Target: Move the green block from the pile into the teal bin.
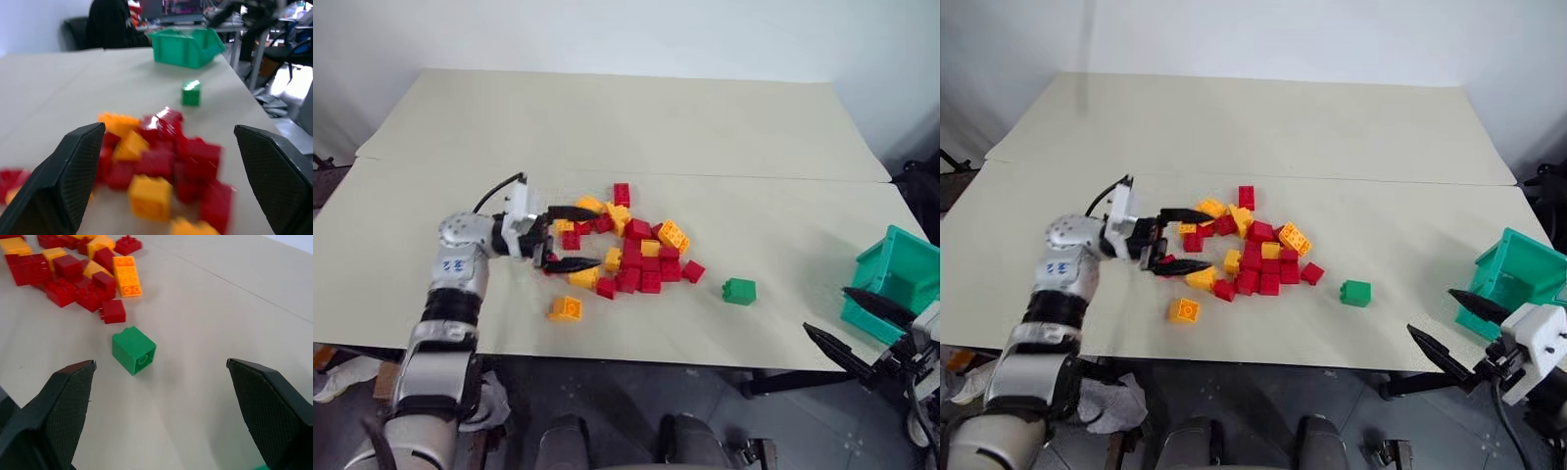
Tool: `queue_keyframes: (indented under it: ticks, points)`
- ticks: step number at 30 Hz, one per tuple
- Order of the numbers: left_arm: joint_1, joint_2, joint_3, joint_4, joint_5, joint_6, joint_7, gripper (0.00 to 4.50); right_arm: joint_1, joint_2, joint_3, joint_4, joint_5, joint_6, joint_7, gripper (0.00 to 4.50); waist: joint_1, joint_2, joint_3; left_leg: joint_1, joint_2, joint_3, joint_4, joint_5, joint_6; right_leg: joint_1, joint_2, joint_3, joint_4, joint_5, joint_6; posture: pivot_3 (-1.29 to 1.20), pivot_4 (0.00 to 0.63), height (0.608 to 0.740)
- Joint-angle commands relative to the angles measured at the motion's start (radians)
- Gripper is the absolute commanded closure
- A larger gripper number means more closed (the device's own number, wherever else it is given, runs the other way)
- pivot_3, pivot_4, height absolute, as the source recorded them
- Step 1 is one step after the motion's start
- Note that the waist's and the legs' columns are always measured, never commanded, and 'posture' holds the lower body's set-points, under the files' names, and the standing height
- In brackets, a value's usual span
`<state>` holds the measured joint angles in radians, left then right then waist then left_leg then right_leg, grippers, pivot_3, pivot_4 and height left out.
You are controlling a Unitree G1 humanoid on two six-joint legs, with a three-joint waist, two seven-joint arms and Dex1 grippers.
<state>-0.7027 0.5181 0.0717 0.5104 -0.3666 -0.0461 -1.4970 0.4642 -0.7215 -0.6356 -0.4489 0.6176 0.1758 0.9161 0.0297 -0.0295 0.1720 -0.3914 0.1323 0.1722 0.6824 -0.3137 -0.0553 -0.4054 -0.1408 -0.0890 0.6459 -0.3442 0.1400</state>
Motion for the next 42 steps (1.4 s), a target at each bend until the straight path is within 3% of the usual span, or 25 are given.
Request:
queue_keyframes:
  ticks: [1,5,9,15,21,23,31,36,42]
  points:
    - [0.137,0.06,0.045,-0.228,-0.06,0.076,0.043,0.02,-0.067,-0.073,0.035,0.037,-0.005,0.004,0.075,0.0,-0.004,0.001,0.0,0.0,0.0,0.0,0.0,0.0,0.0,0.0,0.0,0.0,0.0,0.0,0.0,0.0,0.15,0.74]
    - [0.327,0.09,0.092,-0.429,-0.117,0.13,0.106,0.02,-0.209,-0.212,0.161,0.07,-0.015,0.096,0.147,0.0,-0.019,0.001,0.0,0.002,0.0,0.001,0.0,0.0,-0.001,0.0,0.0,0.002,0.002,0.0,0.0,0.0,0.15,0.74]
    - [0.458,0.094,0.106,-0.573,-0.147,0.185,0.184,0.02,-0.461,-0.311,0.387,0.146,-0.082,0.204,0.184,0.0,-0.03,0.001,0.0,0.003,0.001,0.001,0.001,0.001,-0.001,0.0,0.0,0.003,0.003,0.0,0.0,0.0,0.15,0.74]
    - [0.544,0.076,0.1,-0.691,-0.174,0.245,0.283,0.02,-0.779,-0.293,0.667,0.308,-0.25,0.249,0.222,0.0,-0.029,0.001,0.0,0.002,0.001,0.002,0.001,0.001,-0.001,-0.004,0.0,0.005,0.006,0.0,-0.001,0.0,0.15,0.74]
    - [0.583,0.077,0.095,-0.737,-0.181,0.258,0.324,0.02,-0.919,-0.234,0.816,0.458,-0.383,0.187,0.27,0.0,-0.031,0.001,0.0,0.001,0.001,0.003,0.0,0.0,-0.002,-0.006,0.001,0.004,0.006,0.0,-0.001,0.0,0.15,0.74]
    - [0.59,0.081,0.098,-0.746,-0.185,0.261,0.334,0.0,-0.951,-0.203,0.831,0.485,-0.384,0.207,0.28,0.4,-0.031,0.001,0.0,0.001,0.001,0.003,0.0,0.0,-0.002,-0.006,0.0,0.005,0.006,0.0,-0.001,0.0,0.15,0.74]
    - [0.571,0.076,0.075,-0.754,-0.19,0.26,0.346,0.0,-0.908,-0.166,0.768,0.46,-0.369,0.171,0.262,3.01,-0.03,0.001,0.0,0.001,0.001,0.004,0.0,0.0,-0.002,-0.006,0.001,0.005,0.007,0.0,-0.001,0.0,0.15,0.74]
    - [0.522,0.027,0.034,-0.775,-0.207,0.273,0.38,0.0,-0.752,-0.168,0.541,0.341,-0.245,0.124,0.236,3.0,-0.016,0.001,0.0,0.0,0.001,0.004,0.0,0.0,-0.002,-0.006,0.0,0.004,0.005,0.0,-0.001,0.0,0.15,0.74]
    - [0.434,-0.052,-0.082,-0.785,-0.149,0.26,0.433,0.0,-0.532,-0.118,0.104,0.151,-0.059,0.273,0.051,3.0,-0.003,0.001,0.0,0.001,0.001,0.003,0.001,0.0,-0.003,-0.005,0.001,0.005,0.004,0.0,-0.001,0.0,0.15,0.74]
